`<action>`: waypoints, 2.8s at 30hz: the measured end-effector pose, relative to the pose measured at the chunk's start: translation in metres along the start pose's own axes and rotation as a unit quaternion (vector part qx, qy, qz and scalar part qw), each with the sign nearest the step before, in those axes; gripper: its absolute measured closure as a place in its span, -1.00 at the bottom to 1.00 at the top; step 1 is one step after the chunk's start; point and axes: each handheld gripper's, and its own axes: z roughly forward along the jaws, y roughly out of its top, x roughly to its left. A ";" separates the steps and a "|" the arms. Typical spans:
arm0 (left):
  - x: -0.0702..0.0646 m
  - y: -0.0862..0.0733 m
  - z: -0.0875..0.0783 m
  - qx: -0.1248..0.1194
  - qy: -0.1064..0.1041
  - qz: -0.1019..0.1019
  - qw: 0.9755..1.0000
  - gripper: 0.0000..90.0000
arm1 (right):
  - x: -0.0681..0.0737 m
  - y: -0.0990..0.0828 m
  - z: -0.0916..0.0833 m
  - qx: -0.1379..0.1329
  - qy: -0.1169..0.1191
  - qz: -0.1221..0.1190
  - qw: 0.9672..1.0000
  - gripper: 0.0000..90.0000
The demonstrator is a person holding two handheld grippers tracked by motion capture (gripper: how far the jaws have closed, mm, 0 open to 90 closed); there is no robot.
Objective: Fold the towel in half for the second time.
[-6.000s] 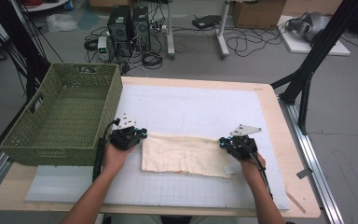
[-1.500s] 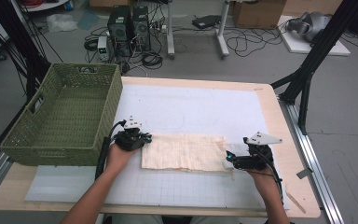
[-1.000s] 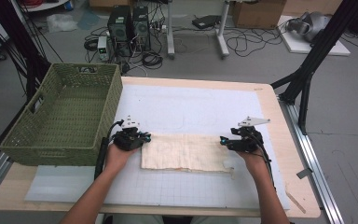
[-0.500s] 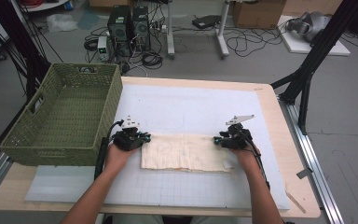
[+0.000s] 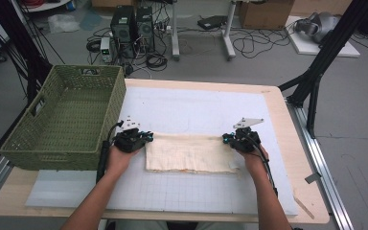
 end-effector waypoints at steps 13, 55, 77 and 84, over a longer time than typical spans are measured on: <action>-0.007 -0.003 -0.015 -0.024 -0.019 0.021 0.999 0.86 | 0.011 -0.002 -0.015 -0.039 -0.016 -0.031 0.999 0.90; -0.022 0.012 -0.055 -0.077 -0.062 -0.010 0.995 0.00 | 0.051 -0.051 -0.059 -0.056 0.022 -0.080 0.995 0.88; -0.051 -0.023 -0.018 0.058 -0.074 0.038 0.995 0.57 | 0.055 -0.031 -0.084 -0.094 -0.026 -0.013 0.995 0.04; -0.050 -0.025 -0.018 0.057 -0.078 0.041 0.994 0.57 | 0.073 0.003 -0.059 -0.105 -0.023 -0.016 0.994 0.10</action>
